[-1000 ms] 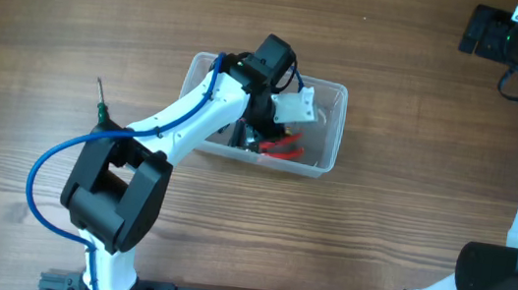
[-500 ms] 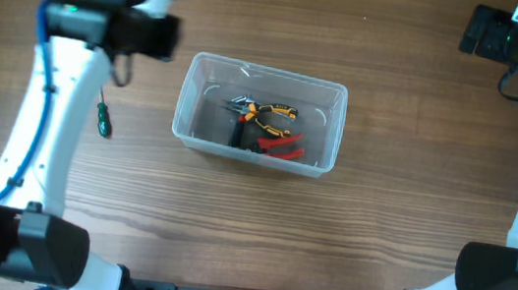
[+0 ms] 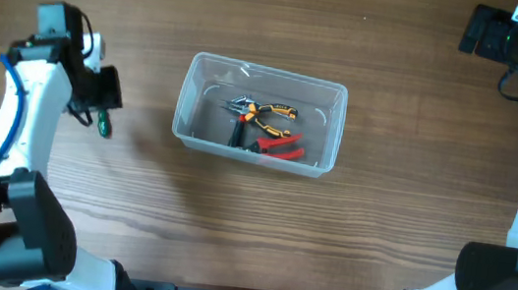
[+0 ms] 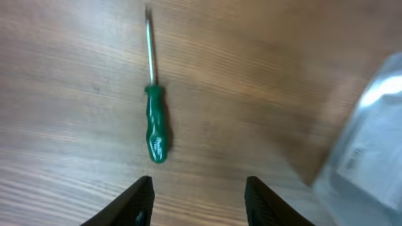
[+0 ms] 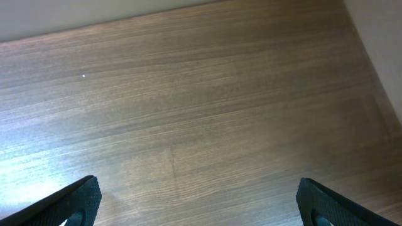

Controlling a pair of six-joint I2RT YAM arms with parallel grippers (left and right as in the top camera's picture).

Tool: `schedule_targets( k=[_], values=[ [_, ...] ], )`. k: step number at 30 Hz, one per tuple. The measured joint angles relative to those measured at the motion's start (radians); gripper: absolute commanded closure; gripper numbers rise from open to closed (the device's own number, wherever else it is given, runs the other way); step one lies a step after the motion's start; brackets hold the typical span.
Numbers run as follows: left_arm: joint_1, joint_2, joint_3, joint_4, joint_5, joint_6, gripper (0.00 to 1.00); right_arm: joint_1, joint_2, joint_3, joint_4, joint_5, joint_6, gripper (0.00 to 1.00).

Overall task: Pack container
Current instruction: 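Move the left gripper to the green screwdriver and grasp it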

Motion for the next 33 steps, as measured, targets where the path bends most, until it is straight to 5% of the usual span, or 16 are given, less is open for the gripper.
schedule_targets(
  k=[12, 29, 31, 33],
  values=[
    [0.139, 0.017, -0.067, 0.045, -0.017, -0.077, 0.55, 0.0, 0.0, 0.0, 0.0, 0.0, 0.0, 0.0],
    [0.141, 0.253, -0.069, 0.183, 0.058, -0.085, 0.55, 0.0, 0.0, 0.0, 0.0, 0.0, 0.0, 0.0],
    [0.141, 0.256, -0.069, 0.19, 0.07, -0.085, 0.58, 0.0, 0.0, 0.0, 0.0, 0.0, 0.0, 0.0],
    [0.141, 0.256, -0.069, 0.196, 0.074, -0.084, 0.73, 0.0, 0.0, 0.0, 0.0, 0.0, 0.0, 0.0]
  ],
)
